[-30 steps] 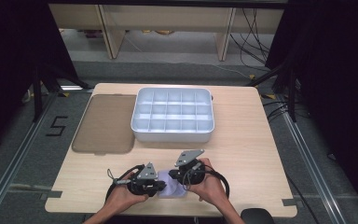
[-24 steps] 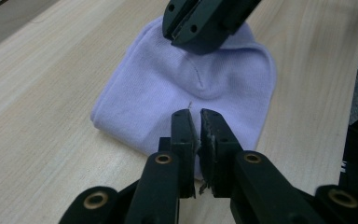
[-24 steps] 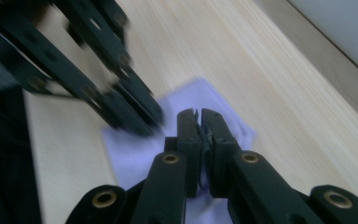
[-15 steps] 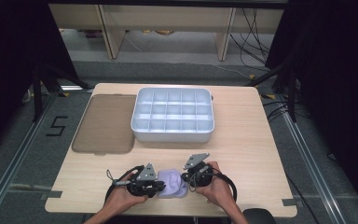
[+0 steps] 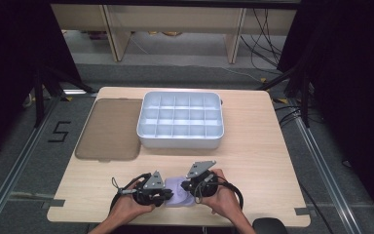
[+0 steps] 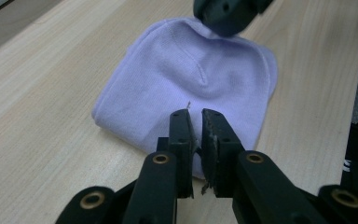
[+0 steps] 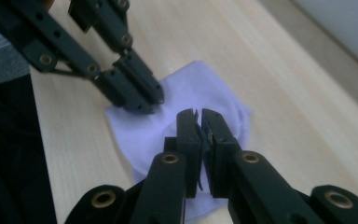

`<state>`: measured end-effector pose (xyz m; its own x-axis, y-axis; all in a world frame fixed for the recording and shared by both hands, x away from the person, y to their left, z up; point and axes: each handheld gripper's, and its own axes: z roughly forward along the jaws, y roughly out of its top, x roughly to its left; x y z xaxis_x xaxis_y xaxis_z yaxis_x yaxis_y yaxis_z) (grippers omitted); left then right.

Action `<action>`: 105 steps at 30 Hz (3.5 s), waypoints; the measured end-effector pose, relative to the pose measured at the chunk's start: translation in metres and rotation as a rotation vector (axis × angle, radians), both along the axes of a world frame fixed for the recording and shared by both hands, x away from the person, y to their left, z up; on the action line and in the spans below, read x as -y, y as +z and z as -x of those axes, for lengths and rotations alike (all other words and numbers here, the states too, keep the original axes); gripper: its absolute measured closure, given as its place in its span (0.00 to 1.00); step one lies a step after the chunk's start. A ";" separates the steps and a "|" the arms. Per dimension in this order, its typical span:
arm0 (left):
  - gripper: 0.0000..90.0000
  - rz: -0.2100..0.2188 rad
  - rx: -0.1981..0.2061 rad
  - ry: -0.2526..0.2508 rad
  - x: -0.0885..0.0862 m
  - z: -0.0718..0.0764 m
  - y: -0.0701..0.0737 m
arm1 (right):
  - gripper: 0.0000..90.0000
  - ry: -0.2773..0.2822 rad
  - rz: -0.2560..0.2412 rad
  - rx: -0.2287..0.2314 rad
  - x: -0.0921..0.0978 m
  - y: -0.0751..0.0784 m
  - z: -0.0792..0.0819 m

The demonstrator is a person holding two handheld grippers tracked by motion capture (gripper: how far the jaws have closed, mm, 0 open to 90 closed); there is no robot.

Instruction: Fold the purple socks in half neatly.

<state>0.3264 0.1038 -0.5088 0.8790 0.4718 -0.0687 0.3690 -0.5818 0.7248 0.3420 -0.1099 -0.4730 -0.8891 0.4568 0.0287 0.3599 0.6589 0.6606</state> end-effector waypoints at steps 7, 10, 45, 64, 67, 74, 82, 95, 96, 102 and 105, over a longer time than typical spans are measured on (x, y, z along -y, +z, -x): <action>0.88 0.045 0.023 0.058 -0.003 -0.006 0.007 | 0.97 -0.012 0.099 -0.064 -0.001 -0.016 0.001; 0.88 0.066 0.042 0.084 -0.006 -0.020 0.011 | 0.97 0.016 0.091 -0.042 -0.002 -0.018 -0.002; 0.73 0.106 -0.096 0.116 -0.041 0.006 0.008 | 0.96 0.038 0.076 -0.056 -0.004 -0.015 0.007; 0.67 0.132 -0.223 0.179 -0.024 -0.004 -0.005 | 0.96 0.054 0.095 -0.054 -0.010 -0.021 0.005; 0.69 0.150 -0.233 0.182 -0.020 -0.005 -0.007 | 0.96 0.060 0.094 -0.046 -0.010 -0.021 0.004; 0.81 0.177 -0.206 0.205 -0.015 -0.008 -0.010 | 0.96 0.062 0.106 -0.039 -0.010 -0.021 0.004; 0.94 0.146 -0.130 0.164 -0.016 -0.006 -0.002 | 0.96 0.056 0.098 -0.042 -0.011 -0.021 0.004; 0.94 0.081 -0.054 0.130 -0.033 0.004 0.017 | 0.97 0.024 0.069 -0.022 -0.007 -0.012 0.006; 0.94 0.095 -0.056 0.132 -0.032 0.005 0.018 | 0.97 0.029 0.074 -0.028 -0.008 -0.014 0.006; 0.94 0.098 -0.034 0.109 -0.026 0.010 0.024 | 0.97 0.052 0.117 -0.033 -0.021 -0.021 0.006; 0.94 0.106 -0.028 0.102 -0.021 0.012 0.026 | 0.97 0.063 0.101 -0.034 -0.023 -0.023 0.004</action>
